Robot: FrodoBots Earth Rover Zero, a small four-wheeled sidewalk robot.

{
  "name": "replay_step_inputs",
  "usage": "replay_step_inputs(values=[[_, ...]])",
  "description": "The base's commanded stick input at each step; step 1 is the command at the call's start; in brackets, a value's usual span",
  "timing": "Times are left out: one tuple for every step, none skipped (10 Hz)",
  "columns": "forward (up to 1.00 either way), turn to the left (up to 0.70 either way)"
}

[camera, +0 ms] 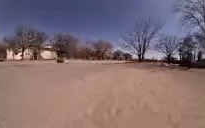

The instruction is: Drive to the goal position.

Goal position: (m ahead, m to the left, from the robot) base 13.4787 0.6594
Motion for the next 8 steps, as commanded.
replay_step_inputs(values=[[1.0,0.0],[1.0,0.0],[1.0,0.0],[1.0,0.0],[1.0,0.0],[1.0,0.0],[1.0,0.0],[1.0,0.0]])
